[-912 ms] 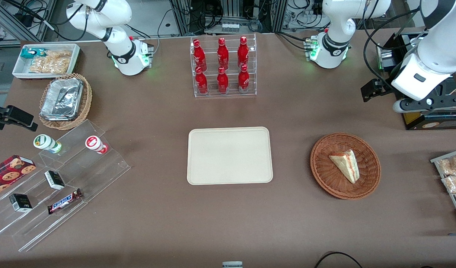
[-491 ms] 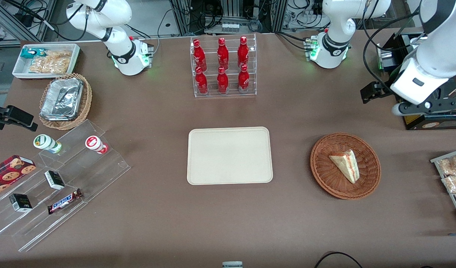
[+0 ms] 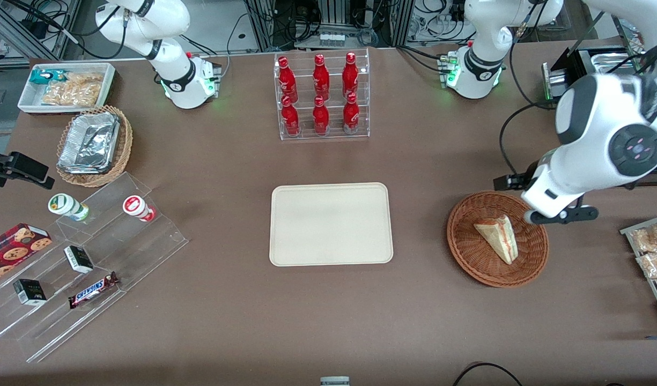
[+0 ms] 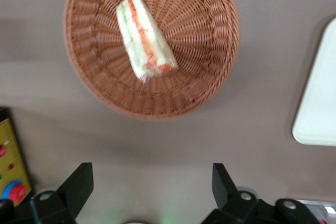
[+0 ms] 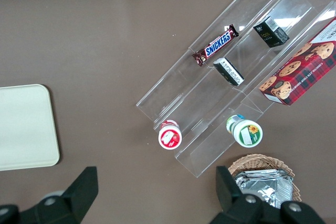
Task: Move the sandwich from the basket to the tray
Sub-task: 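Move the left gripper over the wrapped sandwich in the wicker basket, then lower the left gripper and close it on the wrapped sandwich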
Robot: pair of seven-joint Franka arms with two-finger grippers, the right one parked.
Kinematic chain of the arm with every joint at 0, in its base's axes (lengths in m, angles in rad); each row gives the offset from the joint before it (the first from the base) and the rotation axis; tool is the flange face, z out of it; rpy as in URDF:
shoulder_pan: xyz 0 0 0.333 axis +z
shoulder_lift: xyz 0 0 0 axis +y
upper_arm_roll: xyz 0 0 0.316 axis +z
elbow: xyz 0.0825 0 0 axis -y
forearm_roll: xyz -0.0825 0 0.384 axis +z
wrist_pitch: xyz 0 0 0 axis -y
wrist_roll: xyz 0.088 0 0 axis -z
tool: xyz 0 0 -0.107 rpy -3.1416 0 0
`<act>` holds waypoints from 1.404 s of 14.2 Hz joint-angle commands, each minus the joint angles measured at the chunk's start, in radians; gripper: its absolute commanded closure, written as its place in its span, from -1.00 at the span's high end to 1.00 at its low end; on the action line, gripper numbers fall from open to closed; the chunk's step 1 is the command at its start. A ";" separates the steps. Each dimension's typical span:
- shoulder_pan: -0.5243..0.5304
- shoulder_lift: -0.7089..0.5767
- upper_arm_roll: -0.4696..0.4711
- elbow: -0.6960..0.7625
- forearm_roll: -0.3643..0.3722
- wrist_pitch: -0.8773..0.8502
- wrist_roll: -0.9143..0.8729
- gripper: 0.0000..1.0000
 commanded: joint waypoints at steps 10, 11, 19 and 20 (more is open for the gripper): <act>0.073 -0.001 0.003 -0.301 -0.005 0.469 -0.220 1.00; 0.074 0.004 0.003 -0.315 -0.008 0.521 -0.298 1.00; 0.073 0.125 0.002 -0.328 -0.040 0.754 -0.627 1.00; 0.074 0.141 0.002 -0.328 -0.040 0.771 -0.631 1.00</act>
